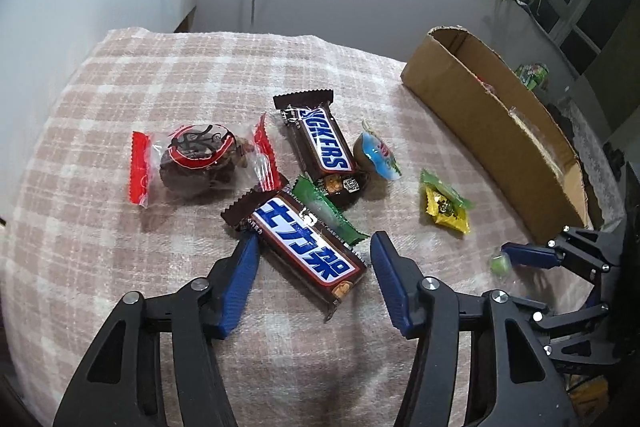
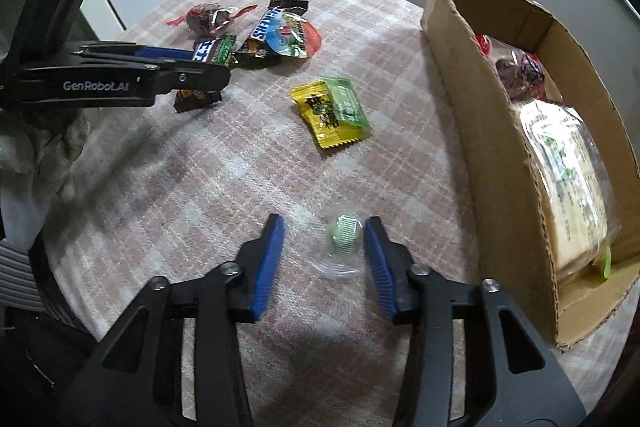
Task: Organize snacks
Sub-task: 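Grasp the Snickers bar with the left gripper while the right grasps the clear candy packet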
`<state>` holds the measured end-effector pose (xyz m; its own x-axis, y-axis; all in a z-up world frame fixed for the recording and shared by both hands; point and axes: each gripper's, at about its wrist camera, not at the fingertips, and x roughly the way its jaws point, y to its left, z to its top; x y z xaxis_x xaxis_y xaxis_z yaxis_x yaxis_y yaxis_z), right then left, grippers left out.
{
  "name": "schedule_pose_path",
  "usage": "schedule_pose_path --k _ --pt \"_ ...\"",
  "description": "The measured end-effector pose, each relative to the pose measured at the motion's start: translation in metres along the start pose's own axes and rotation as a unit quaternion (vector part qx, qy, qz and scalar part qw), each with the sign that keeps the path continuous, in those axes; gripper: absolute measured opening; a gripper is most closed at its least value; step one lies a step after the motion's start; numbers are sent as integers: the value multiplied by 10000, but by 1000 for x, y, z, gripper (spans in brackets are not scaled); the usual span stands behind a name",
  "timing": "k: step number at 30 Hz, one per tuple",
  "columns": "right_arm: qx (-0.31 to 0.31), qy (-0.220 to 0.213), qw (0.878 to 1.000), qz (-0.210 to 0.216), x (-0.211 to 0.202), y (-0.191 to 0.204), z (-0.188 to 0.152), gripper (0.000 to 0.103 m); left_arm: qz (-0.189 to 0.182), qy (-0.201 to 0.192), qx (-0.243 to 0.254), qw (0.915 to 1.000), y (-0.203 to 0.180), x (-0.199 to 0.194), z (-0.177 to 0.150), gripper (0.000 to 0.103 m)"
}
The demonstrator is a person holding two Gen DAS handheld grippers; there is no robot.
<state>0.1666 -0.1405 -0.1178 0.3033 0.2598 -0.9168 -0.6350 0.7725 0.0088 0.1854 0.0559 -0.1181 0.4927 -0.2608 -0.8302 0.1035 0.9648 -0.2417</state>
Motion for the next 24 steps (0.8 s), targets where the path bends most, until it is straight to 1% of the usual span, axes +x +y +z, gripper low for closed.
schedule_pose_path --k 2,3,7,12,14,18,24 --pt "-45 12 10000 -14 1 1 1 33 22 -3 8 10000 0 0 0 54" --pt "-58 16 10000 -10 1 1 0 32 28 -1 9 10000 0 0 1 51" --pt "-38 27 10000 -12 0 -2 -2 31 3 -10 73 10000 0 0 2 48" --pt "-43 24 10000 -27 -1 -3 -4 31 -83 -48 -16 10000 8 -9 -2 48" --pt "-48 27 10000 -40 -1 -3 -3 31 -40 -75 34 10000 8 -11 -3 48" --pt "-56 26 10000 -48 -1 -3 -4 31 -7 12 153 9999 5 -8 -5 48" --pt "-82 29 9999 -57 -2 -3 -6 31 -71 -7 142 9999 6 -13 -10 48"
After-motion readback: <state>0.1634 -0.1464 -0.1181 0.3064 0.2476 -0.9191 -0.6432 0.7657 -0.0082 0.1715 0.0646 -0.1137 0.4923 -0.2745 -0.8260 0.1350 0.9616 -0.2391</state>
